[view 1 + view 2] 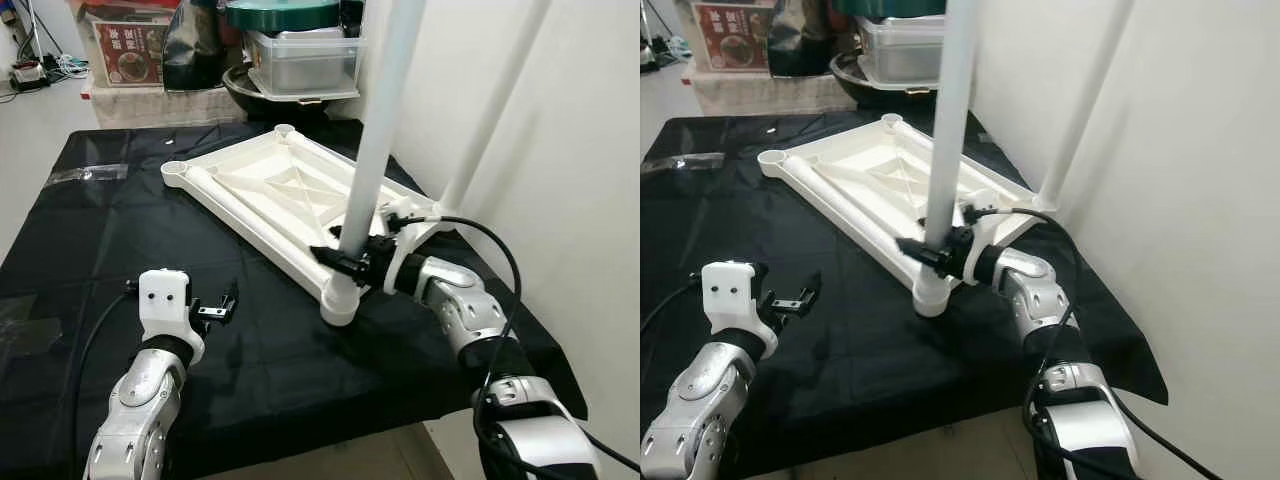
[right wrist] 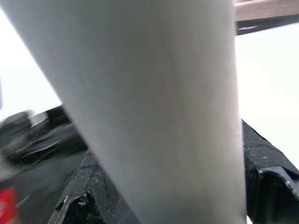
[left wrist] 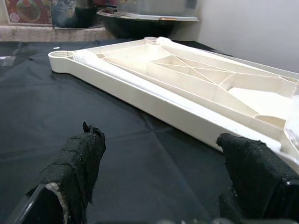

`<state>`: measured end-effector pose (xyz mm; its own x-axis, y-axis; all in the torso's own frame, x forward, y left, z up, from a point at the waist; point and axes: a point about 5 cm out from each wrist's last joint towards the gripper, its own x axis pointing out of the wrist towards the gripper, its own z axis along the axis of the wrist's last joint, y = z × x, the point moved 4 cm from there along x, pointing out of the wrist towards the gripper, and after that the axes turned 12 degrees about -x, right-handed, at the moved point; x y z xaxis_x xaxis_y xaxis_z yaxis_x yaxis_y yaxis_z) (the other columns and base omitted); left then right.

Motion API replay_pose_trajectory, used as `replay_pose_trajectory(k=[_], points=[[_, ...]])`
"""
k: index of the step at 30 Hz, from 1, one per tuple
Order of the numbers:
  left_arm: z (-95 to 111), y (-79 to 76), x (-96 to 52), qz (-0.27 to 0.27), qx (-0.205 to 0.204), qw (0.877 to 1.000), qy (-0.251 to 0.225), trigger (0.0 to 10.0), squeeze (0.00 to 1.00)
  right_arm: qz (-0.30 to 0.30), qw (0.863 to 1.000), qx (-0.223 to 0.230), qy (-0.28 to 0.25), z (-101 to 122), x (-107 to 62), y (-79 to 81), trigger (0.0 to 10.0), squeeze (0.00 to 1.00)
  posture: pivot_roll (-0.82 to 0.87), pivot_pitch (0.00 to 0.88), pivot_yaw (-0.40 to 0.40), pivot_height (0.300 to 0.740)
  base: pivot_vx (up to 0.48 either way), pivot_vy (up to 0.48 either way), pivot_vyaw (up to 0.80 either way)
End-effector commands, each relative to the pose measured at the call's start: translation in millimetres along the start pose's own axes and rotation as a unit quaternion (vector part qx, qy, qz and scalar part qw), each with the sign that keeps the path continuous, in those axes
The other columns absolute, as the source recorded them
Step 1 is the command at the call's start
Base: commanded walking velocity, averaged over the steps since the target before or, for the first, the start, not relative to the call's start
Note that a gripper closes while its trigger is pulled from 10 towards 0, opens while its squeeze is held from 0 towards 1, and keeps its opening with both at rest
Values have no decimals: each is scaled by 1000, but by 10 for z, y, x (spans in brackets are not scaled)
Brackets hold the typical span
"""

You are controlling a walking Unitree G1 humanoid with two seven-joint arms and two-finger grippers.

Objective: Building children table

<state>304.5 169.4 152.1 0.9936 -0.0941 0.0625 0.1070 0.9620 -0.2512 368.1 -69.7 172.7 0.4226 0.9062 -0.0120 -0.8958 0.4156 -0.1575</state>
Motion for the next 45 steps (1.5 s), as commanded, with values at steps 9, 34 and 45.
replay_pose_trajectory(k=[9,34,45], points=[[-11,-21,-5,-6,-9,1000,0,10000,0,21,998,21,-57,56,250,200,0,0,105,0,-116,740,0,0,0],[-14,1,-9,-6,-9,1000,-1,10000,0,-391,919,28,-47,312,-67,-501,10000,0,86,0,-108,740,0,0,0],[-12,-2,-2,-9,-12,1000,-2,10000,0,44,997,-34,-49,372,110,296,10000,0,96,0,-118,740,0,0,0]])
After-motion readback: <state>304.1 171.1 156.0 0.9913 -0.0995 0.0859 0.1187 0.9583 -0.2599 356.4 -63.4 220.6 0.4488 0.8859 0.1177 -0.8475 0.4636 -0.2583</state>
